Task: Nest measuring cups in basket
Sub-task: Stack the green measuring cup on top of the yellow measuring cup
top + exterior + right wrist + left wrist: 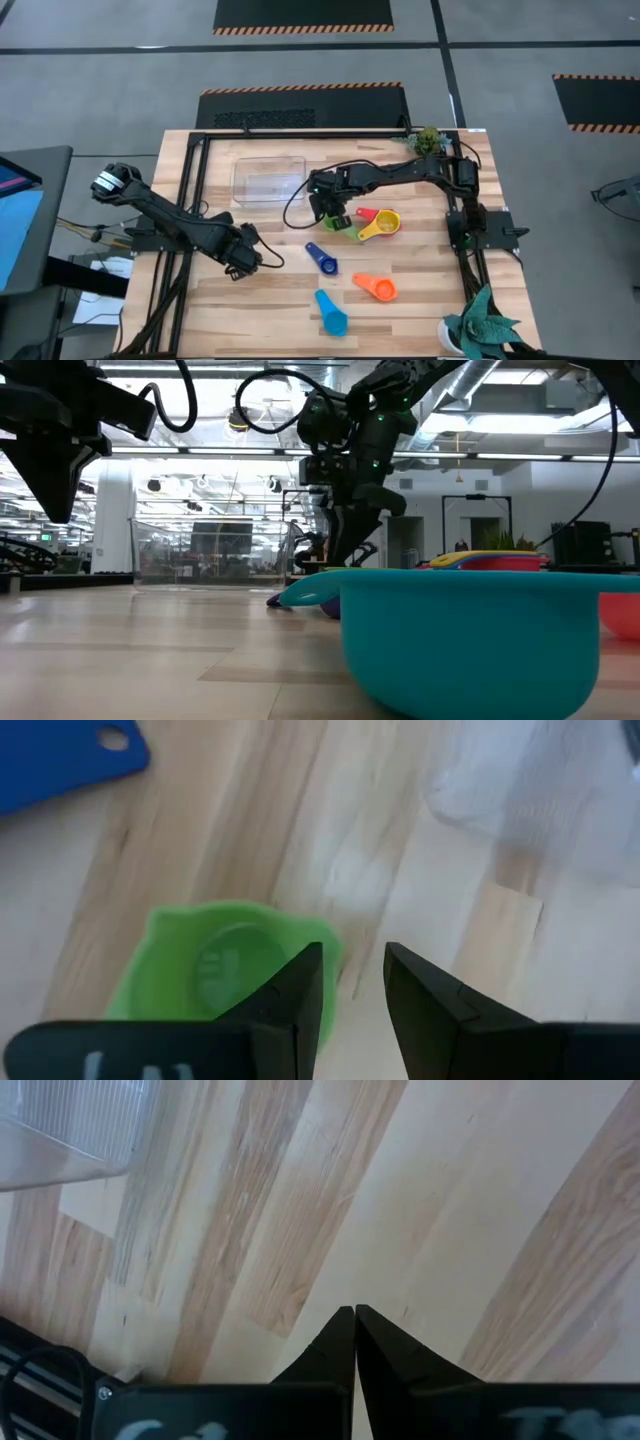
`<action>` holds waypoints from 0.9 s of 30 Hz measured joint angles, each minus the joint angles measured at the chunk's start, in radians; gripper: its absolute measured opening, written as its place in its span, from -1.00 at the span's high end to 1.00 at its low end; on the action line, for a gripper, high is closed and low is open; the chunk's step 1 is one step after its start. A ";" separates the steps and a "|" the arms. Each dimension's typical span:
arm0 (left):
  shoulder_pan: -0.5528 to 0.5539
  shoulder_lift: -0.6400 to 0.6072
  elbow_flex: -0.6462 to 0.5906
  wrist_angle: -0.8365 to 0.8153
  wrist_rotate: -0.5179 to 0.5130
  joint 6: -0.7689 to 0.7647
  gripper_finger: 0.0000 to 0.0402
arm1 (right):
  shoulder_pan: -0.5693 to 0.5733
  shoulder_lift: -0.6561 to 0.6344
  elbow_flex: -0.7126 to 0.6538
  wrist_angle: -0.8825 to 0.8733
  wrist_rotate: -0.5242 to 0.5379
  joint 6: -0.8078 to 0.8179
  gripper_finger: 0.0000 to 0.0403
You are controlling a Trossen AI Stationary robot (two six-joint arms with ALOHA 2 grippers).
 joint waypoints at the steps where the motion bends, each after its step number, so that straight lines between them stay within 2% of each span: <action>1: 0.000 0.000 0.000 0.000 0.000 0.000 1.00 | 0.000 0.000 0.000 -0.001 -0.013 0.000 0.35; 5: 0.000 0.000 0.000 0.000 -0.001 0.001 1.00 | 0.002 0.029 0.001 -0.008 -0.040 0.001 0.35; 27: 0.000 0.000 0.000 0.004 -0.014 0.027 1.00 | 0.019 0.032 0.001 -0.051 -0.044 0.083 0.40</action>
